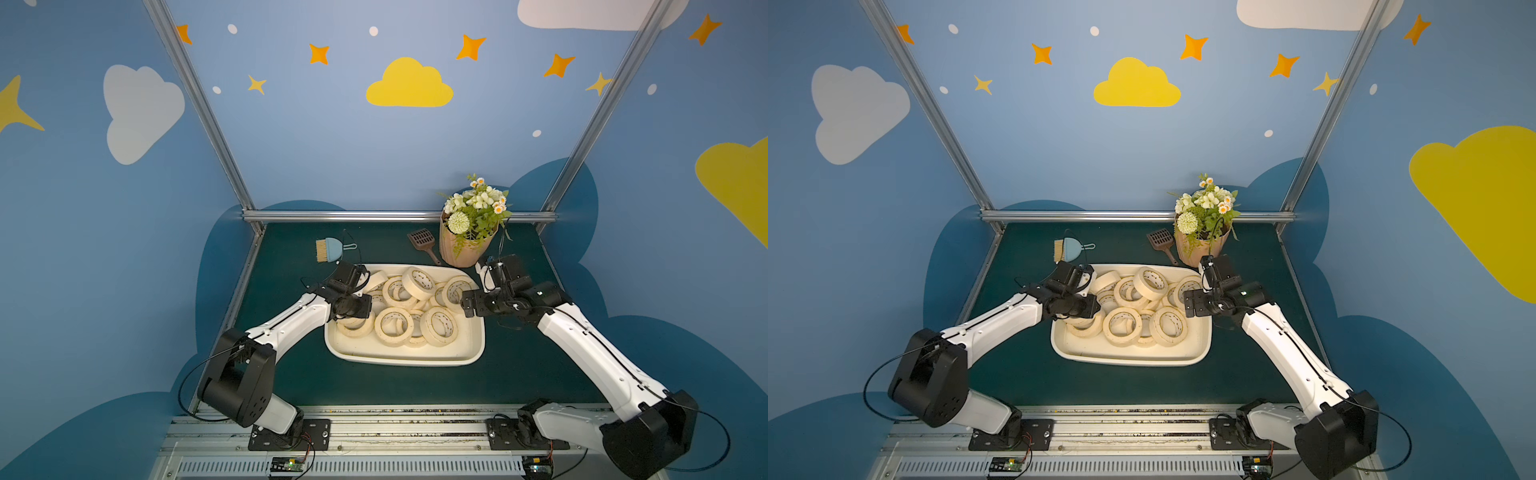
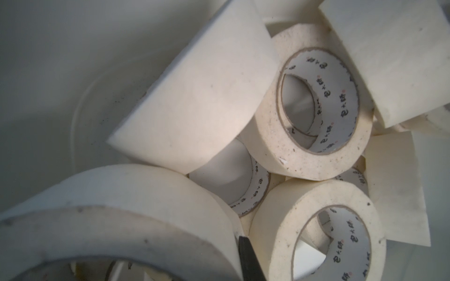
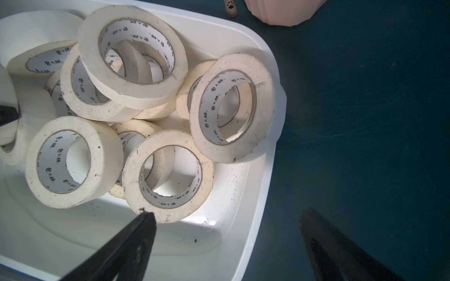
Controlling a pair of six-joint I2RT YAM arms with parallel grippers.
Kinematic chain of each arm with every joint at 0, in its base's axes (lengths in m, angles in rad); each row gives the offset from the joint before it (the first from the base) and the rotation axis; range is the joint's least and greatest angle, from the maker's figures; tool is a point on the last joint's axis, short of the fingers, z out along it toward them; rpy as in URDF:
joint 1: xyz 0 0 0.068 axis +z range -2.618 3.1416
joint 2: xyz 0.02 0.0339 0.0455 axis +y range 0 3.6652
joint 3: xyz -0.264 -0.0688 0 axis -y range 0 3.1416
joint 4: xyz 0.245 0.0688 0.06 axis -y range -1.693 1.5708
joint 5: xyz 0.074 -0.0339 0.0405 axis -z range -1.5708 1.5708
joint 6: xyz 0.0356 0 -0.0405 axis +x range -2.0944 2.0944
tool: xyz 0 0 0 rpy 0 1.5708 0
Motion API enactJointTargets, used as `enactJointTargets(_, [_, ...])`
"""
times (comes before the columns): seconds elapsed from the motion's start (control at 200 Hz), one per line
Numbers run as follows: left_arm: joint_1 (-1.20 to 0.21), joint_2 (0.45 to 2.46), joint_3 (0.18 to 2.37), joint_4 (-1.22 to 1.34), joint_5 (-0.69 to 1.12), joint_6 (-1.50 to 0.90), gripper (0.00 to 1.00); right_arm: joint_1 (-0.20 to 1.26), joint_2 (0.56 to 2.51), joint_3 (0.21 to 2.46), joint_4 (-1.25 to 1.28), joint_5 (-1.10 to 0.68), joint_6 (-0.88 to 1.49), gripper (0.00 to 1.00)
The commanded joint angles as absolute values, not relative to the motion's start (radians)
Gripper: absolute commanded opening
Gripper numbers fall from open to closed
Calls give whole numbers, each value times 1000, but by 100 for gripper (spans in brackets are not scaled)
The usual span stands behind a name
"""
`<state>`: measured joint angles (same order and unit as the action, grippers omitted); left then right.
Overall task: Take out the art tape in the storage box
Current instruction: Pick up the art tape from the storage box.
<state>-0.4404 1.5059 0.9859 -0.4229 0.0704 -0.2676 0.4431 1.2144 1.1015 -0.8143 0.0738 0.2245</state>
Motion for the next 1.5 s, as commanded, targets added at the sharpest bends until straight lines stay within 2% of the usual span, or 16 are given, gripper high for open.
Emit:
enactJointTargets(0.0, [-445,1467,1028,-448,73,-270,4,413,1201,1092,-836,-19,227,99])
enactJointTargets(0.135, [-444,1351,1050,-419,152,-316,4,364,1245,1114,-836,-161,241,99])
enactJointTargets(0.265, [-434,1236,1024,-238,340,-424,3,324,1281,1154,-831,-301,284,99])
enactJointTargets(0.446, [-395,1214,878,406,643,-763,3,270,1329,1169,-717,-564,391,96])
enactJointTargets(0.656, [-388,1427,817,1084,776,-1099,4,223,1466,1186,-442,-965,629,89])
enactJointTargets(0.766, [-388,1566,826,1383,788,-1255,4,247,1508,1174,-214,-1042,785,86])
enactJointTargets(1.071, [-449,1645,945,1395,873,-1203,4,336,1621,1225,63,-1106,995,82])
enactJointTargets(1.236, [-458,1677,984,1394,887,-1193,4,397,1672,1275,62,-1103,993,81])
enactJointTargets(1.301, [-462,1681,992,1395,888,-1189,4,409,1685,1282,89,-1103,1015,76])
enactJointTargets(1.342, [-464,1685,995,1395,887,-1185,4,414,1691,1286,107,-1104,1030,70])
enactJointTargets(1.452, [-468,1696,1001,1395,892,-1182,4,419,1697,1295,129,-1091,1039,39])
enactJointTargets(1.492, [-471,1699,1000,1395,894,-1178,4,420,1695,1298,131,-1086,1039,22])
